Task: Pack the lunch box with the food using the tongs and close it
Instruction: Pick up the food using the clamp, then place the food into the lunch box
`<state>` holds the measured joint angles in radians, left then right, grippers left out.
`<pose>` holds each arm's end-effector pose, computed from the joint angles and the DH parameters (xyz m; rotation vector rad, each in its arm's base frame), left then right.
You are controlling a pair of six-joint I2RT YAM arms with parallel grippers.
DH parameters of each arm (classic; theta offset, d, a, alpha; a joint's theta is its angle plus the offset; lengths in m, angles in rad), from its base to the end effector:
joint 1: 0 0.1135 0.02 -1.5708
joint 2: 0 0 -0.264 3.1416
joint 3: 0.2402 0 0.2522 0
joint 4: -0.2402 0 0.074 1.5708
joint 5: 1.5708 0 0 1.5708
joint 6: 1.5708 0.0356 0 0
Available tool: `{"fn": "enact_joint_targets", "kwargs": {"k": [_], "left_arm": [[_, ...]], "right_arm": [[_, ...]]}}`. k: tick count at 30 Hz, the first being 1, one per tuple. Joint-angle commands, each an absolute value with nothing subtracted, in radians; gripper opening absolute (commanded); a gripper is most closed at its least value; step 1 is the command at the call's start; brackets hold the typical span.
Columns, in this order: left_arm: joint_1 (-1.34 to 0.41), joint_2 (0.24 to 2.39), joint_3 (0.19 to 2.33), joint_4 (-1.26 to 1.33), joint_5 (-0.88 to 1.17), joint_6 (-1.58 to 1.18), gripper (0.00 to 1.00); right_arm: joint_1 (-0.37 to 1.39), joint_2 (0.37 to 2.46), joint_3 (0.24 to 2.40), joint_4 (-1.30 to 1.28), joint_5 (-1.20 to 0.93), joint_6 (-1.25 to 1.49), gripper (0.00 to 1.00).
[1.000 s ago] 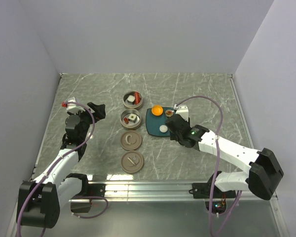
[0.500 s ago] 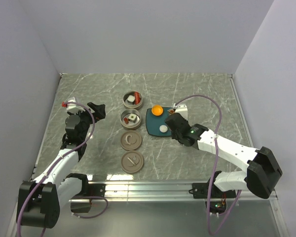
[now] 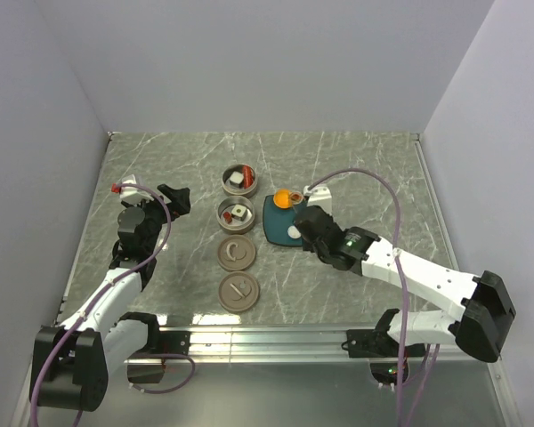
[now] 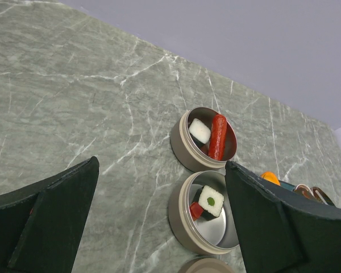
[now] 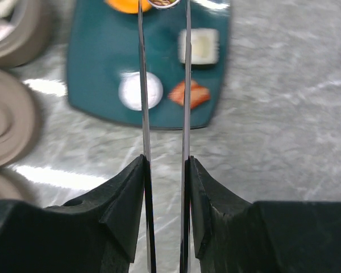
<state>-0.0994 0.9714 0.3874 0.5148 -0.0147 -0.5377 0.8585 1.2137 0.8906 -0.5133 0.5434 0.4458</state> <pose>0.2168 -0.0211 0.2389 -0.3723 1.6191 -0.4739 0.1767 0.1765 0.2624 -0.2246 2.2482 0.0270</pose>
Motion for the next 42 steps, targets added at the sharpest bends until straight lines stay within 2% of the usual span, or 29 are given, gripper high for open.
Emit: {"fn": "enact_joint_targets", "kwargs": {"k": [1, 6, 12, 24, 29, 34, 42], "left_arm": [[-0.095, 0.957, 0.414, 0.554, 0.005, -0.534, 0.99], [-0.095, 0.963, 0.417, 0.552, 0.003, -0.535, 0.99], [-0.095, 0.965, 0.416, 0.554, 0.003, -0.535, 0.99], [-0.095, 0.966, 0.419, 0.554, 0.003, -0.535, 0.99], [-0.095, 0.963, 0.417, 0.552, 0.003, -0.535, 1.00], [-0.095, 0.965, 0.417, 0.552, 0.003, -0.535, 1.00], [-0.095, 0.963, 0.417, 0.551, 0.002, -0.535, 0.99]], "right_arm": [[0.928, 1.187, 0.956, -0.492, 0.572, 0.431, 0.31], [1.009, 1.218, 0.963, -0.433, 0.471, 0.400, 0.31], [1.072, 1.270, 1.015, -0.416, 0.457, 0.371, 0.31], [1.104, 1.397, 1.137, -0.377, 0.428, 0.307, 0.32], [1.104, 1.465, 1.190, -0.397, 0.455, 0.296, 0.47], [1.104, 1.457, 1.197, -0.371, 0.445, 0.285, 0.56], [1.104, 1.392, 1.163, -0.400, 0.523, 0.317, 0.59]]}}
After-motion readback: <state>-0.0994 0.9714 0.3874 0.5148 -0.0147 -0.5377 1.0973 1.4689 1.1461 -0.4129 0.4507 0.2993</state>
